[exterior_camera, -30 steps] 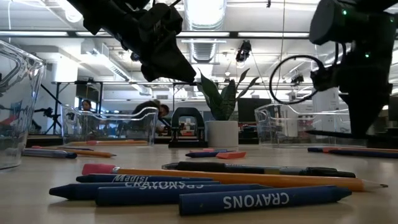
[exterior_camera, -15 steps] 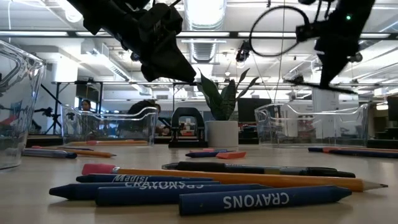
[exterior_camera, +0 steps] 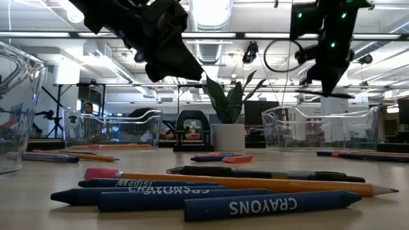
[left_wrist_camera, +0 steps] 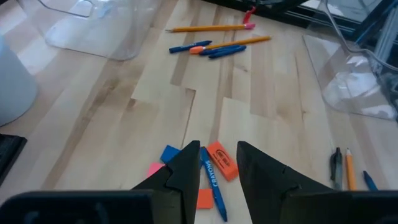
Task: Sort crayons/erasers/pens/pencils in bins
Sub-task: Put the black pen into the top right transparent bin
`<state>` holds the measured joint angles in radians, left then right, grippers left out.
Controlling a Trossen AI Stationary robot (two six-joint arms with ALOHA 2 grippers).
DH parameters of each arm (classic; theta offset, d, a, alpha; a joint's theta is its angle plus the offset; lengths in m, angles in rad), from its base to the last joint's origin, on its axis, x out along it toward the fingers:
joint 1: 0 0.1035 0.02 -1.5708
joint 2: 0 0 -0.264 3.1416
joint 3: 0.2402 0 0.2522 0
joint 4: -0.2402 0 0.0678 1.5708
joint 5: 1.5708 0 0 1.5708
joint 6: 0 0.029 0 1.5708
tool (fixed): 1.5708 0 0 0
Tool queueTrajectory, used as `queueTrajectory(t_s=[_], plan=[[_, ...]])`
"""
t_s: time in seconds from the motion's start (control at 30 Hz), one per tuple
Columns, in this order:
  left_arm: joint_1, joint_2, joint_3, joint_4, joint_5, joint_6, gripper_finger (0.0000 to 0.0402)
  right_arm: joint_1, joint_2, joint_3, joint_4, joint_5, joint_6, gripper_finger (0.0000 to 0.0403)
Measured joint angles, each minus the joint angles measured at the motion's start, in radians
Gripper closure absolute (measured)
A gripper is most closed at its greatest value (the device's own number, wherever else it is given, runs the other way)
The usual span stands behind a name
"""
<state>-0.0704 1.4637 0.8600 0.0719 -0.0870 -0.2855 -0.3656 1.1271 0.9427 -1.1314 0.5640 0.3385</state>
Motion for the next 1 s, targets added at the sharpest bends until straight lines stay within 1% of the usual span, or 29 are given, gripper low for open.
queueTrajectory(t_s=[0.1, 0.17, 0.33, 0.5, 0.6, 0.7, 0.87, 1.0], plan=[[-0.013, 0.000, 0.000, 0.000, 0.000, 0.000, 0.0310, -0.081, 0.001, -0.030, 0.087, -0.113, -0.067, 0.0371], [-0.020, 0.000, 0.000, 0.000, 0.000, 0.000, 0.0310, -0.116, 0.007, -0.049, 0.141, -0.165, -0.110, 0.0371], [-0.028, 0.000, 0.000, 0.001, 0.000, -0.022, 0.0310, -0.164, 0.027, -0.089, 0.233, -0.174, -0.212, 0.0371], [-0.032, 0.000, 0.000, 0.001, 0.000, -0.025, 0.0310, -0.174, 0.075, -0.101, 0.248, -0.181, -0.334, 0.0371], [-0.033, 0.000, 0.000, 0.006, 0.000, -0.026, 0.0310, -0.175, 0.116, -0.102, 0.249, -0.184, -0.359, 0.0371], [-0.035, 0.000, 0.000, 0.006, 0.000, -0.026, 0.0310, -0.176, 0.162, -0.102, 0.252, -0.209, -0.381, 0.0371], [-0.035, 0.000, 0.000, 0.005, 0.000, -0.026, 0.0310, -0.176, 0.236, -0.102, 0.268, -0.212, -0.385, 0.0371], [-0.035, 0.000, 0.000, 0.004, 0.000, -0.026, 0.0310, -0.177, 0.273, -0.100, 0.295, -0.240, -0.405, 0.0369]])
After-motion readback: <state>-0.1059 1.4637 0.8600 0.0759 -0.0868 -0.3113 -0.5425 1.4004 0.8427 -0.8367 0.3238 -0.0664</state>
